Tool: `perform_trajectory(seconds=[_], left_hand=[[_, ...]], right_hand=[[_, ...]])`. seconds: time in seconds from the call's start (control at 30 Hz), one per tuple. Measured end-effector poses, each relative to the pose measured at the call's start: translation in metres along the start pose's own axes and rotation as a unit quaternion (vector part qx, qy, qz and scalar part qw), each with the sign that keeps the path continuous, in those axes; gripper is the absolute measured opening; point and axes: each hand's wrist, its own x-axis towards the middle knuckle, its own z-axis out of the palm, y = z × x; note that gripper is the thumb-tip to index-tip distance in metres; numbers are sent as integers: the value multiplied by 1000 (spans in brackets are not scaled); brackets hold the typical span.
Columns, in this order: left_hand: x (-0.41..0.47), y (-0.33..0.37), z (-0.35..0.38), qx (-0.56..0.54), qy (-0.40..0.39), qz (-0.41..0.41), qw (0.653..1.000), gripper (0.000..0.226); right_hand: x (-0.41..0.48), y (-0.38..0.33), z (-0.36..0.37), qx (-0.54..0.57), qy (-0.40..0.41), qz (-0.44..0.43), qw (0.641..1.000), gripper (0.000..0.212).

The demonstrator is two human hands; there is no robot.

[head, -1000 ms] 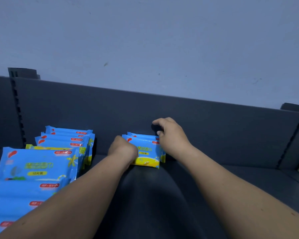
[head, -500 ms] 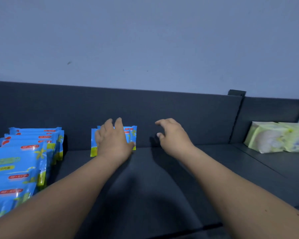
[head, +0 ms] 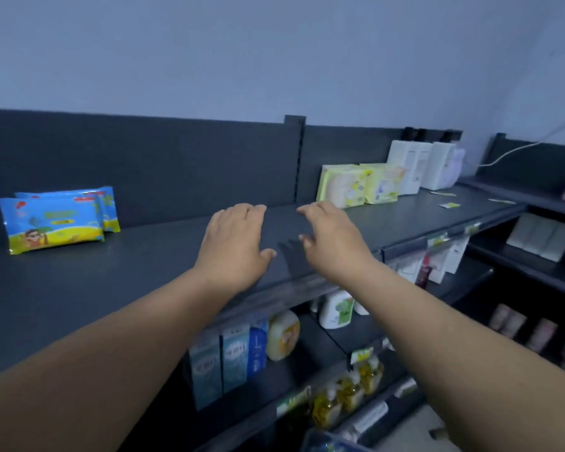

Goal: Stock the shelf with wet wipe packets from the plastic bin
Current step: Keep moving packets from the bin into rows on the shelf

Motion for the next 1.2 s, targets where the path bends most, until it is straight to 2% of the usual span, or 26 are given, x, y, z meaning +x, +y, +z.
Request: perform_trajectory(seconds=[0.17, 0.33, 0.43, 0.5, 0.57, 1.0, 1.2], left_hand=[[-23, 70, 35, -10, -49, 43, 998, 78], [-44, 120, 73, -31, -99, 68, 992, 76], [-64, 147, 103, -16, -100, 117, 988, 73], [-79, 159, 123, -47, -96, 155, 982, 69], [-91, 170, 140, -80, -103, 153, 980, 69], [-162, 221, 248, -112, -283, 146, 941, 59], [-205, 223, 303, -129, -365, 139, 911, 72]], right_hand=[[-72, 62, -18, -19, -16, 60, 998, 48], [-138, 109, -18, -37, -48, 123, 991, 43], [-180, 135, -11, -39, -73, 167, 983, 46], [-204, 150, -4, -37, -87, 188, 978, 47], [-225, 162, 5, -36, -92, 202, 974, 46], [-345, 218, 93, -9, -201, 319, 926, 40], [-390, 234, 147, 13, -273, 350, 896, 49]])
